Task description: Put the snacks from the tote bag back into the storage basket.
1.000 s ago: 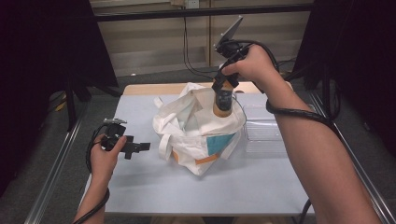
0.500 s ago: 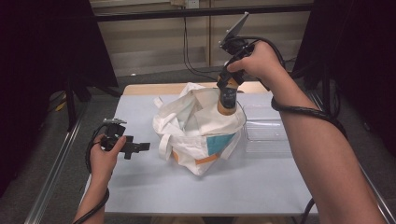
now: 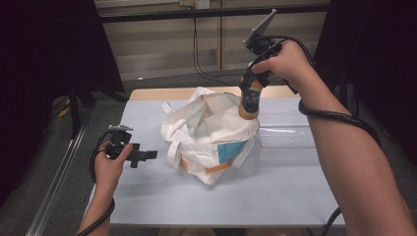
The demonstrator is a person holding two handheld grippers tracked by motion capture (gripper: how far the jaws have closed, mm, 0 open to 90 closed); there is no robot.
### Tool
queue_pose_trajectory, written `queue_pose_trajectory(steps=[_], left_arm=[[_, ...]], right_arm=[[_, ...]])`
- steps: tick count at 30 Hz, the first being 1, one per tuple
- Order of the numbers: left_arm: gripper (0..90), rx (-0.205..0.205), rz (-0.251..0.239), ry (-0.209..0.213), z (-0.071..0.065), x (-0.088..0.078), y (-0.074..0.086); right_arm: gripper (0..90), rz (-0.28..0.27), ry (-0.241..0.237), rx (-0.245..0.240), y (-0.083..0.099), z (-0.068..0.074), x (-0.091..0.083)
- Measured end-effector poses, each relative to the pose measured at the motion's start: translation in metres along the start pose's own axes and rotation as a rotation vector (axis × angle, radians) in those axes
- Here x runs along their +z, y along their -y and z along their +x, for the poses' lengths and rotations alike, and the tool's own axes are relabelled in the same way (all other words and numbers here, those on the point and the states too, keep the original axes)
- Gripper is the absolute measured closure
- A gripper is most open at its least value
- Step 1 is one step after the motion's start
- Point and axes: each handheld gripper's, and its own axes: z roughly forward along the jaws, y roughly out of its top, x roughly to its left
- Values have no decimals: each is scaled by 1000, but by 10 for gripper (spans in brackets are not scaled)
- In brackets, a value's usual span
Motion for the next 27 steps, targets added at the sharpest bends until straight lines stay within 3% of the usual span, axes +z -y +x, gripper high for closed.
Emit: queue_pose_trajectory(steps=[27], left_arm=[[53,2,8,-4,0,0,1]], right_arm=[[303,16,40,36,32,-30,-3]])
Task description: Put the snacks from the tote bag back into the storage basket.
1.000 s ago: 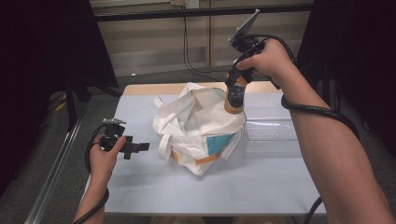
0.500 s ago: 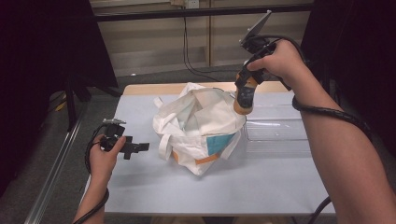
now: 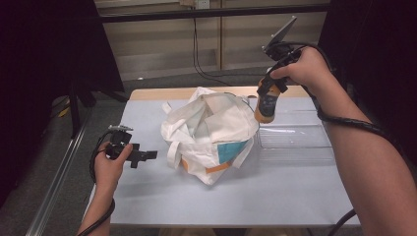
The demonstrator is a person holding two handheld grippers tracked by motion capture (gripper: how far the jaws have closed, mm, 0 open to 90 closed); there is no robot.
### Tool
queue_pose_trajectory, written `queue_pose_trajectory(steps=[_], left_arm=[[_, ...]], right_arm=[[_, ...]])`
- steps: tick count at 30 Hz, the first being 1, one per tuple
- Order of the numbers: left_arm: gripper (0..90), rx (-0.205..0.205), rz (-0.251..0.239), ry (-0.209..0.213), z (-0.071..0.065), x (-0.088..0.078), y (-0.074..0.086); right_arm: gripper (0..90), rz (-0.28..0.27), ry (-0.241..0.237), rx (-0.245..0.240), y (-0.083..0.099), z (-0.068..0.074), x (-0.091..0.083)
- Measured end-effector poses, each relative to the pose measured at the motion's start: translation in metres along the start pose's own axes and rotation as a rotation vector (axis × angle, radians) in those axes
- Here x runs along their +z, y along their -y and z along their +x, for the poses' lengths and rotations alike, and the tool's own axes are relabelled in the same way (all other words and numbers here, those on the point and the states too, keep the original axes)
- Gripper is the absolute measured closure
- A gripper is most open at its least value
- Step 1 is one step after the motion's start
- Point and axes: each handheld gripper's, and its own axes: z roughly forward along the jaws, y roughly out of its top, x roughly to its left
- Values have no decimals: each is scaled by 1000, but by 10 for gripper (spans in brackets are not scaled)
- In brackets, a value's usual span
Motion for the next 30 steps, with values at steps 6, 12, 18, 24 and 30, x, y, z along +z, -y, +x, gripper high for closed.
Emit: queue_pose_trajectory(steps=[6,12,18,24,30], left_arm=[[53,-5,-4,-3,1,0,0],[53,-1,2,0,1,-1,0],[54,4,1,-5,1,-1,0],[53,4,-3,-10,1,-1,0],[53,1,-4,-8,0,-1,0]], right_arm=[[303,14,7,10,5,-3,3],[303,8,3,11,9,-6,6],[303,16,8,23,13,-9,8],[304,17,14,33,17,-11,10],[304,22,15,37,21,-13,13]])
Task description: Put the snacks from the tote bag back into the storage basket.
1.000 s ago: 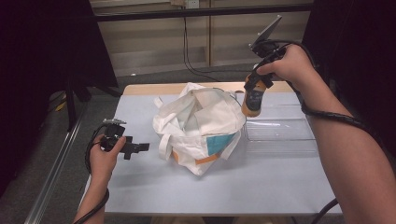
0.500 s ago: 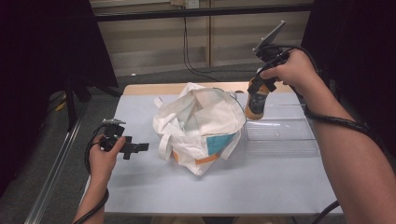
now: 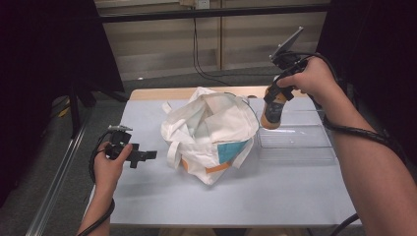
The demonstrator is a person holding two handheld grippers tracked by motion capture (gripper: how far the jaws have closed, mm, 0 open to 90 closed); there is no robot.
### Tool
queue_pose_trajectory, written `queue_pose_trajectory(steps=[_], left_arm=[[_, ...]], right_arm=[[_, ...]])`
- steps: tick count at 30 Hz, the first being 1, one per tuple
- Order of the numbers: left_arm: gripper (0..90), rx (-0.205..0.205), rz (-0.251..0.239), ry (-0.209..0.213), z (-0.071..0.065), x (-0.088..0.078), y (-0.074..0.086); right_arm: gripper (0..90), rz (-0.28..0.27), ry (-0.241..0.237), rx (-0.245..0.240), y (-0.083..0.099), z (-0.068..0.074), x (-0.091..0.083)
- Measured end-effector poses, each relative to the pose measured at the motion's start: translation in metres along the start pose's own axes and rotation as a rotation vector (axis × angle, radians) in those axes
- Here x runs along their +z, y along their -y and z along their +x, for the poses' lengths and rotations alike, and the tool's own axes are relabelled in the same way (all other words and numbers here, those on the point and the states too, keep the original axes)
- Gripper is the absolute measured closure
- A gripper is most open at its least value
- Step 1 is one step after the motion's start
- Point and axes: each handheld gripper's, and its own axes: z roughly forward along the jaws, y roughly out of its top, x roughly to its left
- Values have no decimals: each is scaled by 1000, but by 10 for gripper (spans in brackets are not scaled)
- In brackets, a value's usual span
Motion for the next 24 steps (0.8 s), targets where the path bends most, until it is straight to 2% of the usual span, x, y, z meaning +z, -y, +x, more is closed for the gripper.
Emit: queue_pose_trajectory(steps=[24], left_arm=[[54,-9,-8,1,-1,-2,0]], right_arm=[[304,28,1,19,11,-2,17]])
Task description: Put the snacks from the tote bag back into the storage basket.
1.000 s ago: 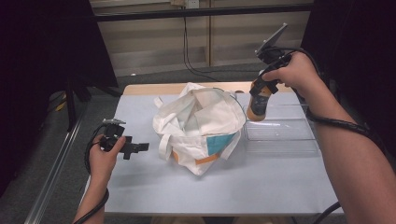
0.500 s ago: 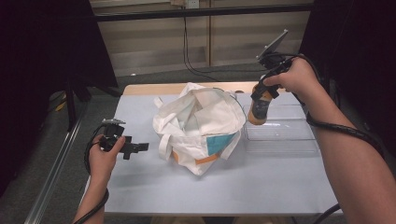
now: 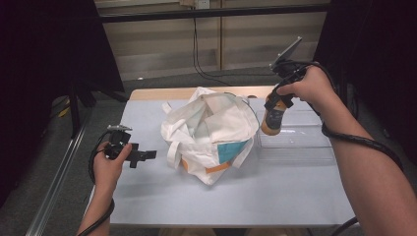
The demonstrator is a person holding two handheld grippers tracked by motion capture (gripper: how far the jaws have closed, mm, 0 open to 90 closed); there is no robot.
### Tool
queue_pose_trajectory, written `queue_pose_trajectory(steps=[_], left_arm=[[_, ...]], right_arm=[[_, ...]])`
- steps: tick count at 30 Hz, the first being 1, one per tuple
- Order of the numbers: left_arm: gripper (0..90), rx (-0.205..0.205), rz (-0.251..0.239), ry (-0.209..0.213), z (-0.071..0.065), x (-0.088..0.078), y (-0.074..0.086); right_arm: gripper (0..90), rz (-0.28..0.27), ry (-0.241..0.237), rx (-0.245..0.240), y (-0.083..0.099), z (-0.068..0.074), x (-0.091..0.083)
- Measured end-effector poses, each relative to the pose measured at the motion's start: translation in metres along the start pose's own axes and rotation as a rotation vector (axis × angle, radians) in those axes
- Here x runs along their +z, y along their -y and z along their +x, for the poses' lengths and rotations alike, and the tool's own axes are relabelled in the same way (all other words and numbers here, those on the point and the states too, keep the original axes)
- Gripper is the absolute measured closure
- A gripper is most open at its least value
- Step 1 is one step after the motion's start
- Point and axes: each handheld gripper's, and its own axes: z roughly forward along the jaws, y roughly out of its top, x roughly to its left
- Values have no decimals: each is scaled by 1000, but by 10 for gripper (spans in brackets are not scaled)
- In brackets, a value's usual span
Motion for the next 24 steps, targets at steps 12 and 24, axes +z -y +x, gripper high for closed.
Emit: queue_pose_trajectory(steps=[12,24], left_arm=[[53,2,-3,-4,1,-1,0],[53,4,-6,-6,0,-1,0]], right_arm=[[304,3,2,-3,5,0,5],[304,13,8,3,10,1,8]])
